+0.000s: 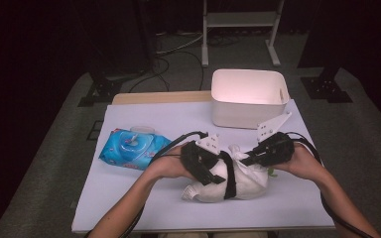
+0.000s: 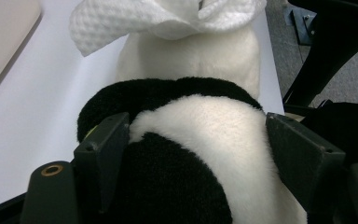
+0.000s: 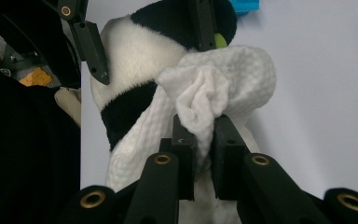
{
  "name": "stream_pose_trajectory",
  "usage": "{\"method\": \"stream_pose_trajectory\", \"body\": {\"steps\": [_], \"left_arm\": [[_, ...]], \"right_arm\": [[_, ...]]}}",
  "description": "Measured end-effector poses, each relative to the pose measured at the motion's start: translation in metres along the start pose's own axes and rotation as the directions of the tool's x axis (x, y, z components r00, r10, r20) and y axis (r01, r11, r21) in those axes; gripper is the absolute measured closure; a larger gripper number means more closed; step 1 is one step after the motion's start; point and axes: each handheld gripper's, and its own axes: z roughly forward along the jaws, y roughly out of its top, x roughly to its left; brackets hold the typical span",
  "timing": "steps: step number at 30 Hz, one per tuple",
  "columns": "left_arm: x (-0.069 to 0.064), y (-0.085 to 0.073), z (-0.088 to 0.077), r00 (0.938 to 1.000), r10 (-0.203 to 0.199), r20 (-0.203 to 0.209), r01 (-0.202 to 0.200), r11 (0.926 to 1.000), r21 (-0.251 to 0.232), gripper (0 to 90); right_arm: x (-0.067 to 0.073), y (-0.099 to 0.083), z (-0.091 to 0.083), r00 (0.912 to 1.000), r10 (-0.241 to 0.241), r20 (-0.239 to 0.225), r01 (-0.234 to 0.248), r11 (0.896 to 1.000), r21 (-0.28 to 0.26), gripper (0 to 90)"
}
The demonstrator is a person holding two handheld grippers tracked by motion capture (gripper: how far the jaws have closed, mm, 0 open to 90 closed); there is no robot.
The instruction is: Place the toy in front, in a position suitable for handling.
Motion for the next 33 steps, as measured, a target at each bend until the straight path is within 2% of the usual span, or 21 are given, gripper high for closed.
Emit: {"method": "stream_pose_trajectory", "body": {"steps": [3, 10, 13, 15, 21, 24, 26, 28, 30, 33], "left_arm": [[0.000, -0.001, -0.001, 1.0000, -0.008, 0.005, 0.008, 0.9999, -0.011, 24.9], [0.001, -0.002, -0.002, 0.9999, -0.008, 0.014, 0.008, 0.9998, -0.016, 25.0], [0.000, 0.001, -0.002, 0.9998, -0.007, 0.016, 0.007, 0.9999, -0.011, 24.9], [0.002, 0.005, -0.005, 0.9992, -0.017, 0.035, 0.018, 0.9998, -0.010, 25.1], [0.008, 0.011, -0.011, 0.9977, -0.021, 0.065, 0.023, 0.9992, -0.034, 32.5], [0.012, 0.015, -0.015, 0.9983, -0.021, 0.054, 0.023, 0.9986, -0.048, 33.3], [0.015, 0.017, -0.016, 0.9989, -0.031, 0.034, 0.032, 0.9986, -0.041, 33.7], [0.020, 0.018, -0.015, 0.9987, -0.039, 0.033, 0.040, 0.9988, -0.029, 36.6], [0.025, 0.017, -0.012, 0.9980, -0.048, 0.040, 0.049, 0.9986, -0.019, 38.3], [0.030, 0.016, -0.005, 0.9942, -0.072, 0.080, 0.073, 0.9971, -0.019, 41.3]], "right_arm": [[-0.001, -0.003, -0.005, 1.0000, 0.002, 0.002, -0.002, 1.000, 0.000, 80.7], [-0.006, -0.022, -0.020, 0.9986, 0.049, 0.021, -0.049, 0.999, -0.014, 80.5], [-0.006, -0.025, -0.019, 0.9983, 0.056, 0.015, -0.056, 0.998, -0.018, 80.5], [-0.005, -0.024, -0.017, 0.9987, 0.051, 0.010, -0.051, 0.999, -0.014, 80.4], [-0.001, -0.023, -0.013, 0.9987, 0.051, -0.003, -0.051, 0.999, -0.005, 80.4], [0.001, -0.022, -0.011, 0.9992, 0.041, 0.000, -0.041, 0.999, 0.001, 80.5], [0.002, -0.022, -0.010, 0.9992, 0.038, -0.014, -0.038, 0.999, 0.001, 80.4], [0.005, -0.022, -0.009, 0.9990, 0.039, -0.022, -0.039, 0.999, 0.000, 80.4], [0.006, -0.022, -0.009, 0.9993, 0.031, -0.020, -0.031, 1.000, 0.002, 80.4], [0.006, -0.024, -0.009, 0.9990, 0.034, -0.029, -0.034, 0.999, -0.007, 80.4]]}}
